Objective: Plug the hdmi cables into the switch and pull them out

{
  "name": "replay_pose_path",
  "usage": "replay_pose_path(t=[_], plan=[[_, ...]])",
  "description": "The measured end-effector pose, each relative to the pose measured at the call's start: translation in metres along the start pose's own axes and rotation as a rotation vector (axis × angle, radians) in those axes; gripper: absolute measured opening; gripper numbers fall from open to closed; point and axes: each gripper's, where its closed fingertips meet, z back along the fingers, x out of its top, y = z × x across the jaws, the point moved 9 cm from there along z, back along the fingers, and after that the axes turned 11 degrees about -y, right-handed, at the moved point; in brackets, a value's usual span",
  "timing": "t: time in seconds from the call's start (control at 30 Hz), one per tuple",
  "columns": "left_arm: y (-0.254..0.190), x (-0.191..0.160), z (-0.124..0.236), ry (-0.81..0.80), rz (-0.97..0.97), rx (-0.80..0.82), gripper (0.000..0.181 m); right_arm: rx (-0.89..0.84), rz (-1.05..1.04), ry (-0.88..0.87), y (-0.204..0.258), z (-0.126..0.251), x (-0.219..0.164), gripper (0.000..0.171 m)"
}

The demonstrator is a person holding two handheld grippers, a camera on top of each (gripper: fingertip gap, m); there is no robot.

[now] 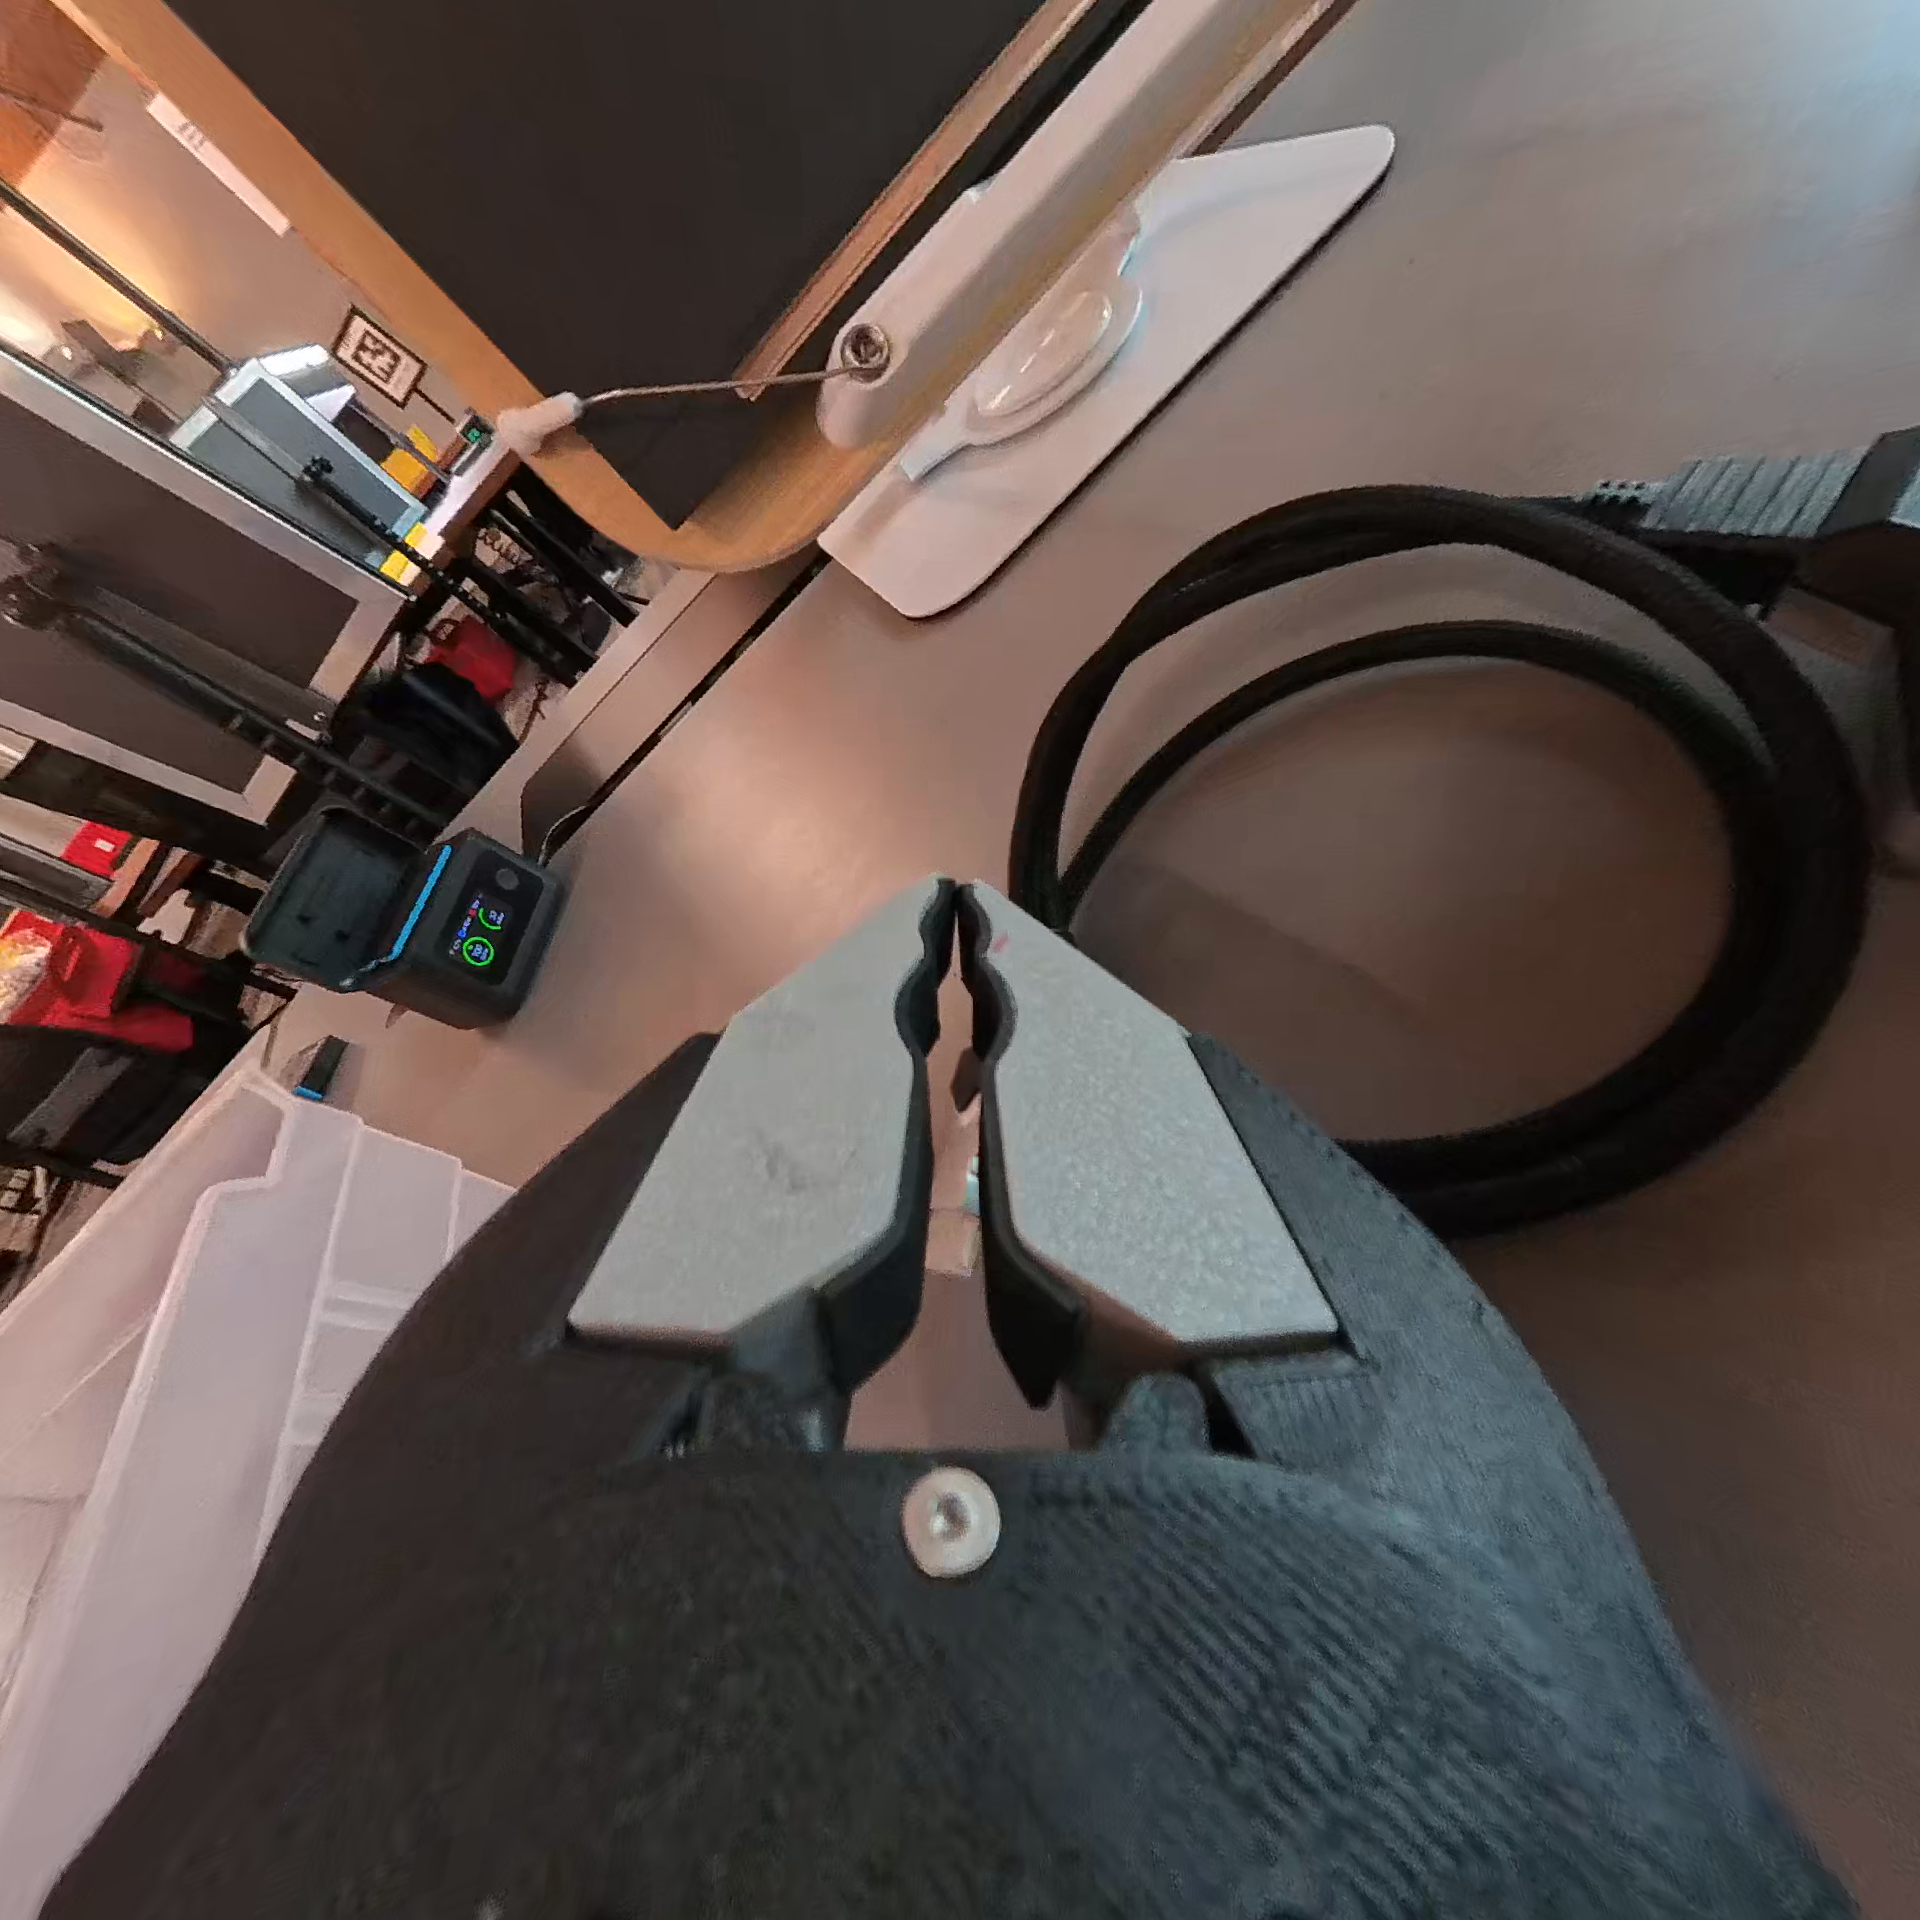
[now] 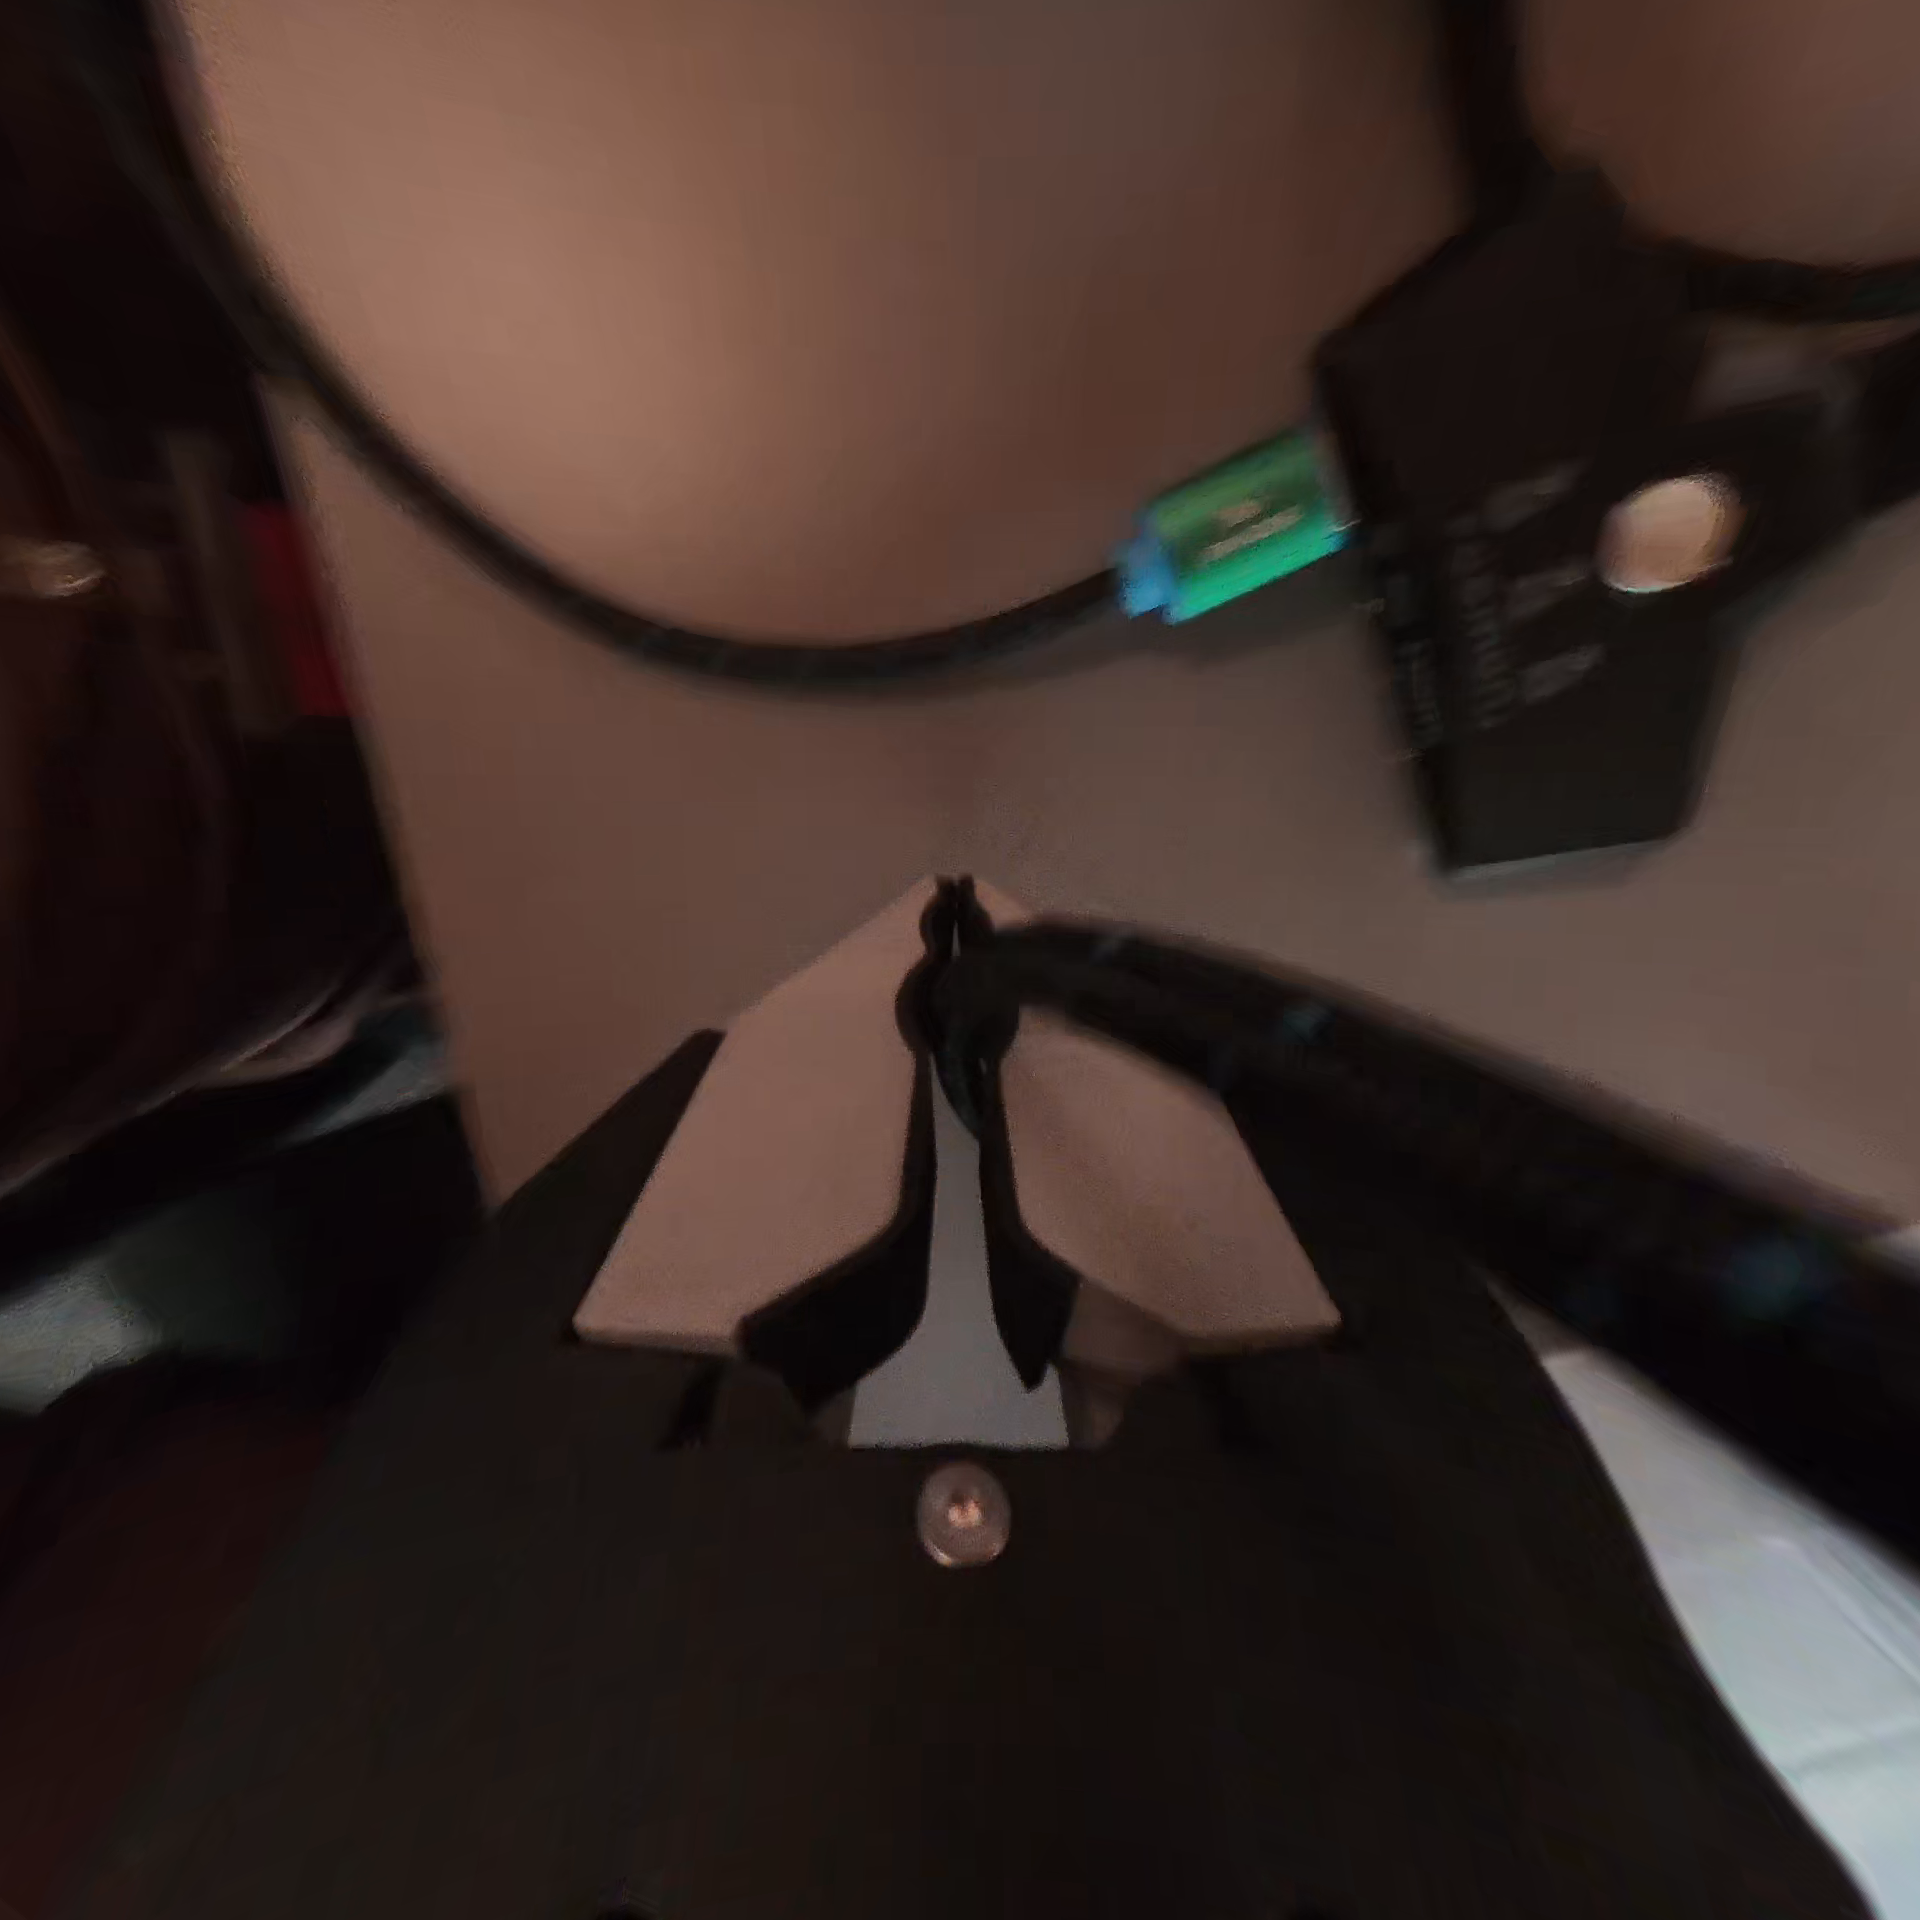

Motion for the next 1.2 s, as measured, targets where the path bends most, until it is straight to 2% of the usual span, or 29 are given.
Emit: replay_pose_path(t=[0.07, 0.2, 0.23, 0.27, 0.43, 0.53, 0.7, 0.77, 0.83, 0.93, 1.03, 1.07, 1.2], plan=[[-0.002, 0.000, 0.000, 0.001, -0.011, -0.006, 0.000, 0.151, -0.015, 0.045, 0.014, 0.011, 0.000, 0.000], [-0.003, 0.004, 0.002, -0.023, -0.002, -0.015, 0.000, 0.217, -0.032, 0.212, 0.025, 0.034, -0.005, 0.001], [-0.004, 0.005, 0.002, -0.028, 0.000, -0.017, 0.000, 0.224, -0.044, 0.251, 0.026, 0.039, -0.007, 0.014], [-0.004, 0.006, 0.002, -0.031, 0.000, -0.019, 0.000, 0.213, -0.054, 0.278, 0.024, 0.044, -0.010, 0.008], [-0.006, 0.006, 0.003, -0.035, -0.018, -0.019, 0.000, 0.128, -0.196, 0.318, 0.009, 0.061, -0.019, 0.011], [-0.006, 0.006, 0.002, -0.032, -0.018, -0.021, 0.000, -0.003, -0.252, 0.364, -0.002, 0.060, -0.023, 0.017], [-0.008, 0.005, 0.001, -0.028, -0.027, -0.027, 0.000, -0.131, -0.048, 0.095, -0.016, 0.034, 0.021, 0.038], [-0.009, 0.004, 0.001, -0.023, -0.033, -0.030, 0.000, -0.223, -0.012, 0.074, -0.032, 0.024, 0.028, 0.047], [-0.010, 0.004, 0.001, -0.025, -0.035, -0.033, 0.000, -0.256, 0.018, 0.059, -0.047, 0.015, 0.033, 0.072], [-0.009, 0.005, 0.001, -0.030, -0.011, -0.047, 0.000, -0.245, 0.090, 0.021, -0.066, 0.004, 0.035, 0.067], [-0.007, 0.008, 0.003, -0.050, 0.024, -0.063, 0.004, -0.215, 0.075, 0.105, -0.083, -0.011, 0.027, 0.067], [-0.006, 0.009, 0.003, -0.059, 0.028, -0.061, 0.011, -0.157, 0.054, 0.069, -0.085, -0.015, 0.028, 0.059], [-0.011, 0.014, 0.008, -0.139, 0.043, -0.128, 0.038, -0.058, 0.026, -0.112, -0.099, -0.028, 0.036, 0.058]])
